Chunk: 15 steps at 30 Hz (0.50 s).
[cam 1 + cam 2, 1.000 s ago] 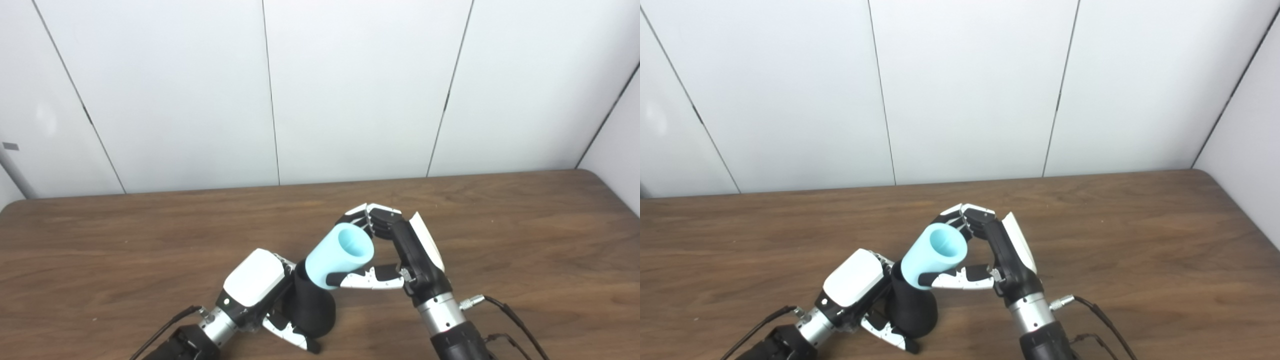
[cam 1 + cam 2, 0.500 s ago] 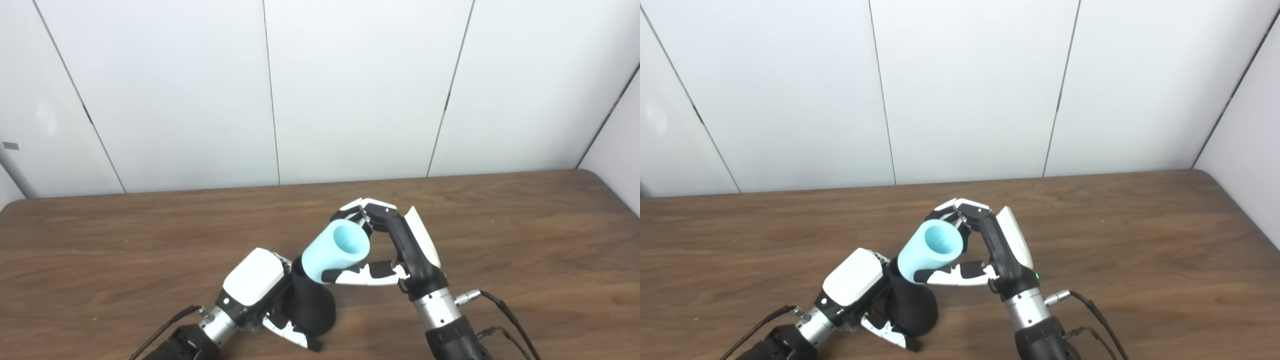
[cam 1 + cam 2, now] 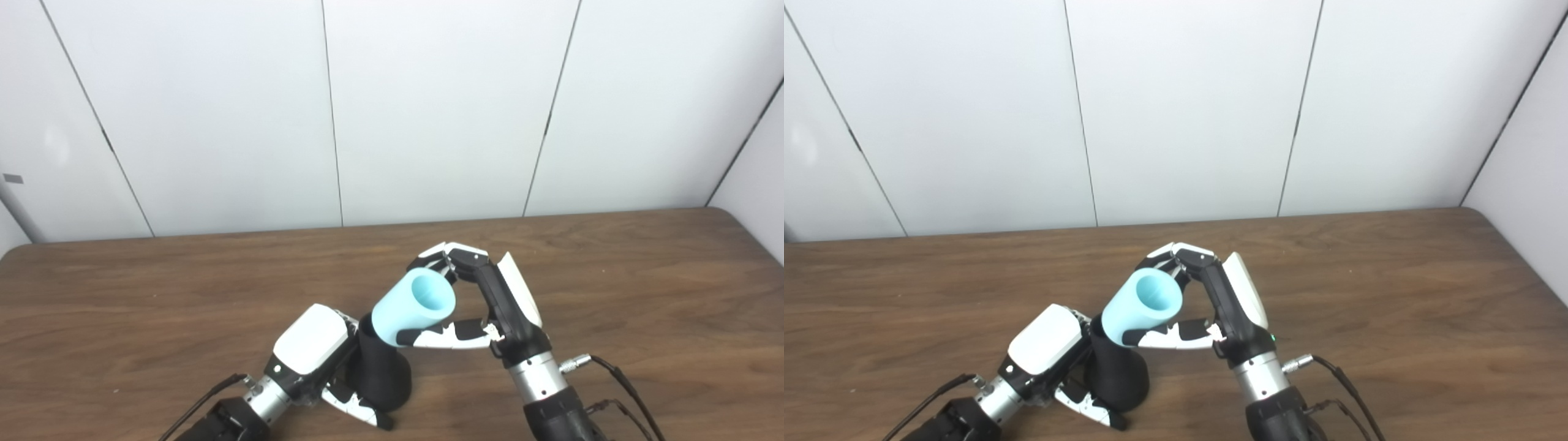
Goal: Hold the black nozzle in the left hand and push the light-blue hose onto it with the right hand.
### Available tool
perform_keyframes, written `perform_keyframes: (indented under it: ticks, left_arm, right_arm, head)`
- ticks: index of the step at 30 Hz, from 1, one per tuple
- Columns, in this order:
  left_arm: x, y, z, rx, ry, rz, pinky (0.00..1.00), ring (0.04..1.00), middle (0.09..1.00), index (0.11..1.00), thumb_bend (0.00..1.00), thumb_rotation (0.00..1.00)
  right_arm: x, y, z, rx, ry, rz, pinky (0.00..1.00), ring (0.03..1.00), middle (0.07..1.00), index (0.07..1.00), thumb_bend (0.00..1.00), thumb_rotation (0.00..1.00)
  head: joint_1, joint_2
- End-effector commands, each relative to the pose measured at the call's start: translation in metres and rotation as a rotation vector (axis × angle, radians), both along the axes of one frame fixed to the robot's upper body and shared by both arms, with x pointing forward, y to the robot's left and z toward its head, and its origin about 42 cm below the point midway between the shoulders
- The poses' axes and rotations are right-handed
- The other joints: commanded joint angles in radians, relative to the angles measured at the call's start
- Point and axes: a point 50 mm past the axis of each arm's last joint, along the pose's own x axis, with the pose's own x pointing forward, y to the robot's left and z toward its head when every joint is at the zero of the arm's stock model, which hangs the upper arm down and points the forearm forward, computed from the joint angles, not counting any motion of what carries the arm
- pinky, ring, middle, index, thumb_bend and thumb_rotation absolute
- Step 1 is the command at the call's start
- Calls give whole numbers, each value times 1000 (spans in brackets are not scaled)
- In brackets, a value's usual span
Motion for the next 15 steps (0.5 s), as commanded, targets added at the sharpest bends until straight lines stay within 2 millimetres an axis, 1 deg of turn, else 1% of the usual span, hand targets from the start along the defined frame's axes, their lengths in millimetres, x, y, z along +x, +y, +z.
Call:
perform_keyframes:
  ticks: [1,6,8,12,15]
  left_arm:
    - [-64,-4,-78,58,238,-13,108,155,228,483,518,41]
    - [-64,-2,-80,47,264,5,109,156,229,483,518,41]
    - [-64,-1,-80,48,267,8,104,150,219,483,518,41]
    - [-63,-1,-80,57,270,7,106,153,223,483,518,42]
    - [-63,0,-80,61,267,8,109,156,226,483,518,41]
  right_arm:
    - [3,2,18,-1,-76,9,259,328,454,534,518,0]
    - [3,0,19,-2,-75,-4,293,353,455,533,518,0]
    - [3,-1,20,-4,-78,-10,261,327,454,534,518,0]
    - [4,-2,21,-3,-80,-17,268,335,454,535,518,0]
    - [5,-4,22,-6,-87,-19,296,357,455,535,518,0]
  head:
    - [-2,1]
    - [-6,0]
    - [-8,0]
    - [-9,0]
    - [-10,-2]
